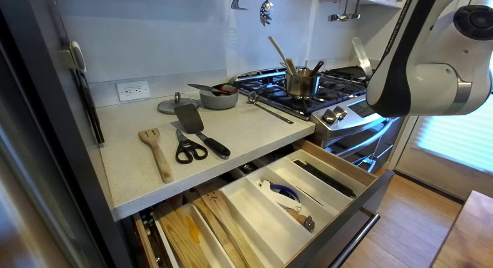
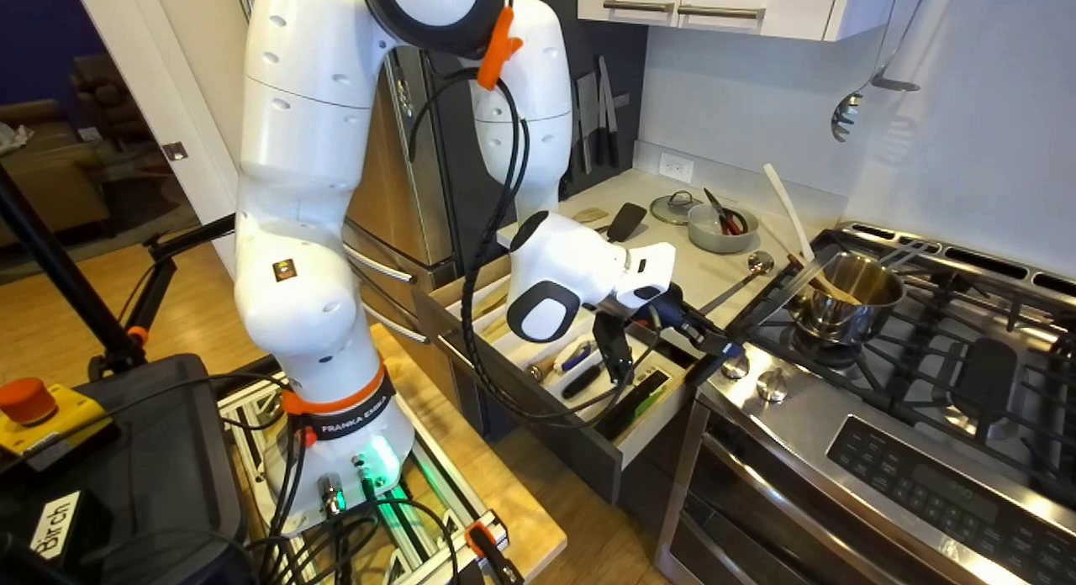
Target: Shift the knife from the counter to the pot
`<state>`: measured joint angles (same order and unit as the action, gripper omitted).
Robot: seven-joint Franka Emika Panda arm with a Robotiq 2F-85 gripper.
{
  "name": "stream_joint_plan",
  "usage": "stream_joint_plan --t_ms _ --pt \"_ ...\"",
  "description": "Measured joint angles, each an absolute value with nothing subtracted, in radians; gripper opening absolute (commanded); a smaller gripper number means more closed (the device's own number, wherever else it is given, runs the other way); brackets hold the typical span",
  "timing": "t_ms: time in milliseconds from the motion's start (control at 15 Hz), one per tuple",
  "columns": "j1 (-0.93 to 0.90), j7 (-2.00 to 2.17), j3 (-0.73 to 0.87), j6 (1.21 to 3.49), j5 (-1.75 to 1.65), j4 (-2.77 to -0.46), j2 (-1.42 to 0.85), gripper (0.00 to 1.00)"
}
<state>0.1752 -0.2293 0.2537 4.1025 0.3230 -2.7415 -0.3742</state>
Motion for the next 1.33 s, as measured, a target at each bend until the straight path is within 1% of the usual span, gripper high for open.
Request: stream_joint_plan --t_ms 67,200,400,733,800,933,1000,1333 --pt "0.167 -0.254 0.275 4.119 0.351 -2.741 -0.361 0.07" --pt "0.174 -0.304 0.319 4.160 0.300 -2.735 -0.333 0.07" --pt "0.228 -0.328 0.375 4.208 0.071 -2.699 -0.301 0.07" --pt "0.362 -0.283 0.402 4.216 -0.323 -2.557 -0.274 0.07" --pt "0.394 -0.214 0.402 4.209 -0.397 -2.519 -0.275 0.29" --pt "0.463 -0.083 0.392 4.193 -0.521 -2.462 -0.284 0.29" --pt "0.484 -0.058 0.389 4.193 -0.545 -2.450 -0.289 0.07" --pt "0.492 -0.031 0.369 4.213 -0.541 -2.426 -0.305 0.07"
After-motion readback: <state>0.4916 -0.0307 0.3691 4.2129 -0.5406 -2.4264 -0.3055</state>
